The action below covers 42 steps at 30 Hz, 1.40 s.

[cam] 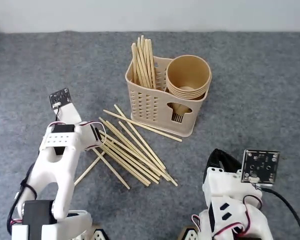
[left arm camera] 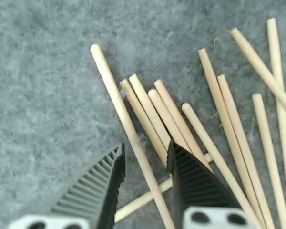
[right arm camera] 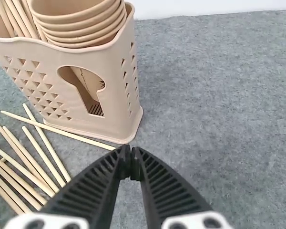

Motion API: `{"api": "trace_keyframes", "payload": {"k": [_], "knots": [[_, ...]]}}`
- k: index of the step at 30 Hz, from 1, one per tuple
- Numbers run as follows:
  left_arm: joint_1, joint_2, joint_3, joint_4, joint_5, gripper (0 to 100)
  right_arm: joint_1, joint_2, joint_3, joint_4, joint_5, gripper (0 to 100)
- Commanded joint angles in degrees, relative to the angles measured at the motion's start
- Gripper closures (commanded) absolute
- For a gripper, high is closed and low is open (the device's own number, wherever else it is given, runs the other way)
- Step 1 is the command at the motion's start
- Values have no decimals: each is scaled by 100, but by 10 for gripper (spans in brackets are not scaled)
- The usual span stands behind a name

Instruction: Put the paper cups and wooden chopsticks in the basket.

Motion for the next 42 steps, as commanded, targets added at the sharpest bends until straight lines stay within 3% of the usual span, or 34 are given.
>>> {"api": "trace_keyframes", "payload": {"k": [1,7,19,24,29,34,42], "knots": [[9,-255,22,-246,26,855,22,75,-26,-66,26,990],[79,70,-4,-202,26,855,22,75,-26,-66,26,990],[97,1213,-1068,853,26,858,22,75,-26,-57,26,990],[97,1213,-1077,853,26,994,22,75,-26,-57,26,990],[105,1187,-1200,870,62,988,22,75,-26,-57,26,990],[193,624,-1648,1380,229,988,22,75,-26,-57,26,990],[580,-1424,-2659,2356,229,988,22,75,-26,-57,26,990]]}}
